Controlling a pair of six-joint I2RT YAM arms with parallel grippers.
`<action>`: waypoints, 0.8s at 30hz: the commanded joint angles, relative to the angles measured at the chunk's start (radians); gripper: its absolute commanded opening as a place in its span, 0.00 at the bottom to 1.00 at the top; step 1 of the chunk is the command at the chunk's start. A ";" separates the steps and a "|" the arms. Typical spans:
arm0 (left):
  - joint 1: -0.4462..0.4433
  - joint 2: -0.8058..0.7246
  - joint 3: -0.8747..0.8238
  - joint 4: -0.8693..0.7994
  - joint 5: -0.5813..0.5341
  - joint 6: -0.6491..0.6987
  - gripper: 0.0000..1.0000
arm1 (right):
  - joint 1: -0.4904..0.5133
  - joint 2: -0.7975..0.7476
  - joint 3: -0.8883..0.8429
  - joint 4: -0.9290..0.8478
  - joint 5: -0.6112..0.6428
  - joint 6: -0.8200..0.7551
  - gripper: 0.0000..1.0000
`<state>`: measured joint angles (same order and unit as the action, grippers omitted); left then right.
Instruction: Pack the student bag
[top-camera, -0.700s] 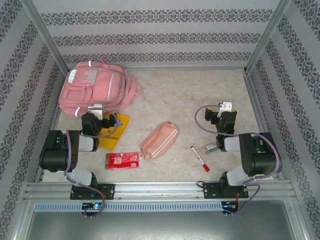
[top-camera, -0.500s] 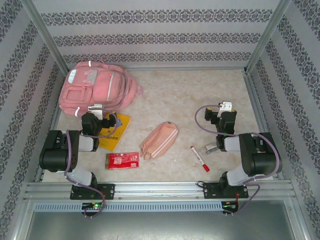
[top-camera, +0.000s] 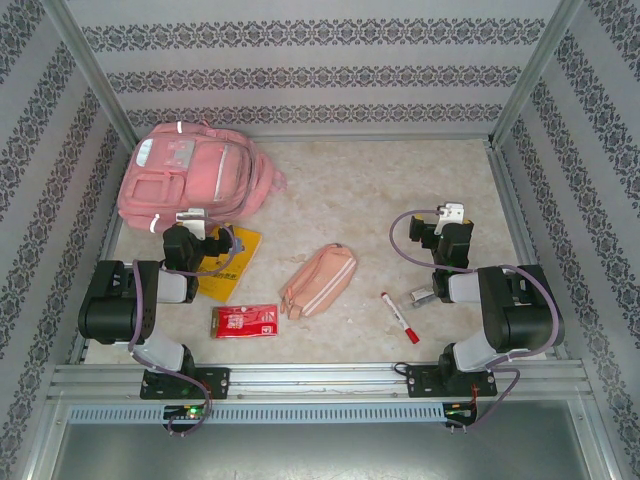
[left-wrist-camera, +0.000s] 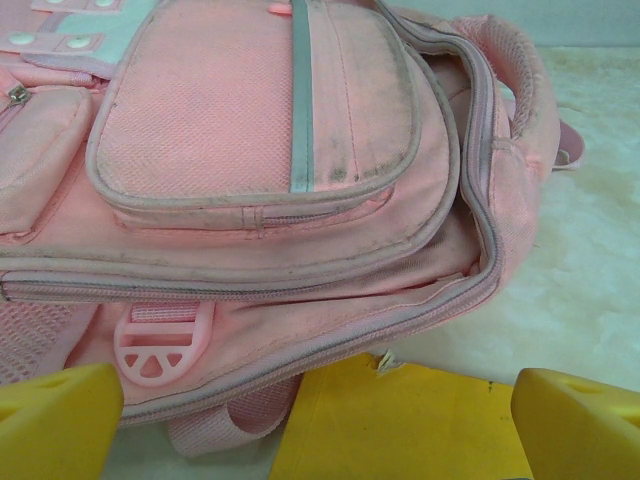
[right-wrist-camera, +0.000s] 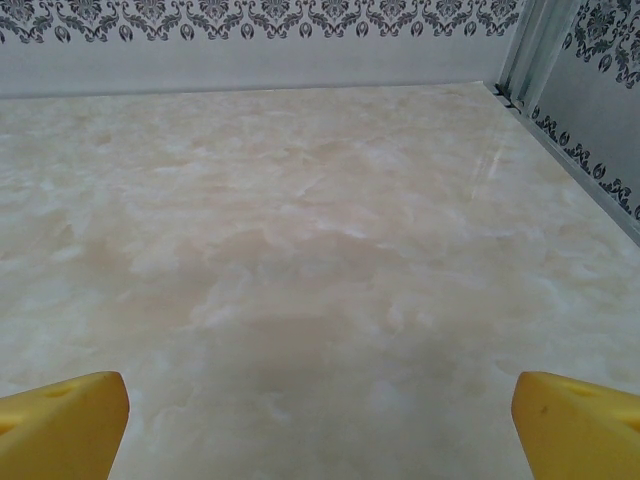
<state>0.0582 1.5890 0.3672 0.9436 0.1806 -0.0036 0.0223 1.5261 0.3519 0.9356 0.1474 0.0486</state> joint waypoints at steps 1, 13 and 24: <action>-0.012 0.006 0.015 0.019 0.014 0.011 0.99 | 0.005 -0.001 0.013 0.025 -0.014 0.000 0.98; -0.012 0.006 0.017 0.015 -0.021 0.001 0.99 | 0.010 -0.024 -0.002 0.044 -0.053 -0.019 0.98; -0.032 -0.323 0.215 -0.539 -0.069 -0.204 0.99 | 0.051 -0.415 0.156 -0.664 0.019 0.196 0.98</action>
<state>0.0334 1.3182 0.5003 0.6121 0.1509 -0.0635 0.0853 1.1717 0.4488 0.5335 0.1593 0.1188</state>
